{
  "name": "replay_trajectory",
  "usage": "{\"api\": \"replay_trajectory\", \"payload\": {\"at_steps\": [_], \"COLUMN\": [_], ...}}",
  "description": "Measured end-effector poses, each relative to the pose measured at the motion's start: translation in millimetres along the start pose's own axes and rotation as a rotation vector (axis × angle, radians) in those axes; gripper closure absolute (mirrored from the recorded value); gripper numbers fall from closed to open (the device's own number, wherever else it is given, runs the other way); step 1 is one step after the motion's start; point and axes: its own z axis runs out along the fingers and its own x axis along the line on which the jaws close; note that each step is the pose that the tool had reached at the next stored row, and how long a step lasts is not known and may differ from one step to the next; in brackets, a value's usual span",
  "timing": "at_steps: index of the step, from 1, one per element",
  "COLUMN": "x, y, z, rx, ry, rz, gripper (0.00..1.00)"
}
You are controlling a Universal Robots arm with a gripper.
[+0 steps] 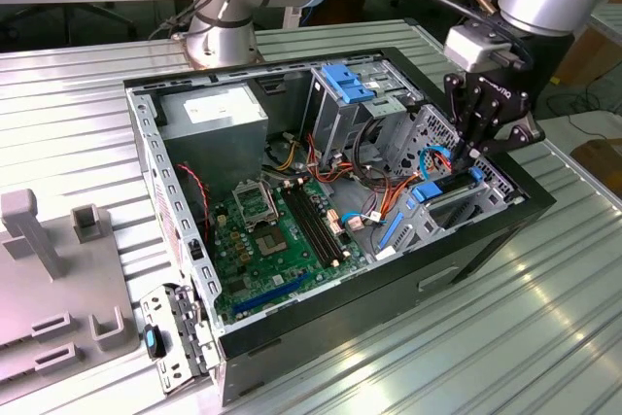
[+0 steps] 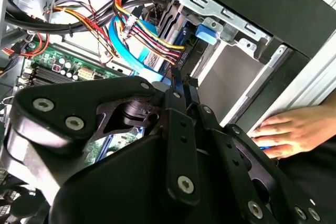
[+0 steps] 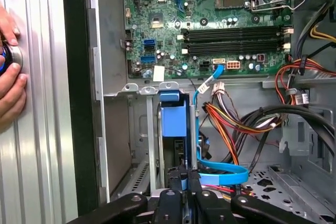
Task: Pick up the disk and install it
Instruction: 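Insert the first disk wire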
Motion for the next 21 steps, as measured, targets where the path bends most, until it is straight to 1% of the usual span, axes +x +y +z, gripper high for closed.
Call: {"api": "replay_trajectory", "payload": {"at_steps": [2, 3, 6, 9, 10, 11, 13, 21], "x": [-0.1, -0.2, -0.3, -0.3, -0.5, -0.6, -0.5, 1.2], "y": [2.2, 3.7, 7.0, 9.0, 9.5, 10.1, 11.1, 12.0], "z": [1.5, 2.3, 4.2, 5.5, 6.9, 7.5, 7.8, 11.2], "rx": [0.0197, 0.0255, 0.0342, 0.0402, 0.0448, 0.0471, 0.0487, 0.0504], "ry": [-0.0031, -0.0038, -0.0057, -0.0079, -0.0087, -0.0092, -0.0094, -0.0107], "rz": [-0.009, -0.013, -0.018, -0.024, -0.029, -0.034, -0.039, -0.049], "gripper": [0.84, 0.84, 0.84, 0.84, 0.84, 0.84, 0.84, 0.84]}}
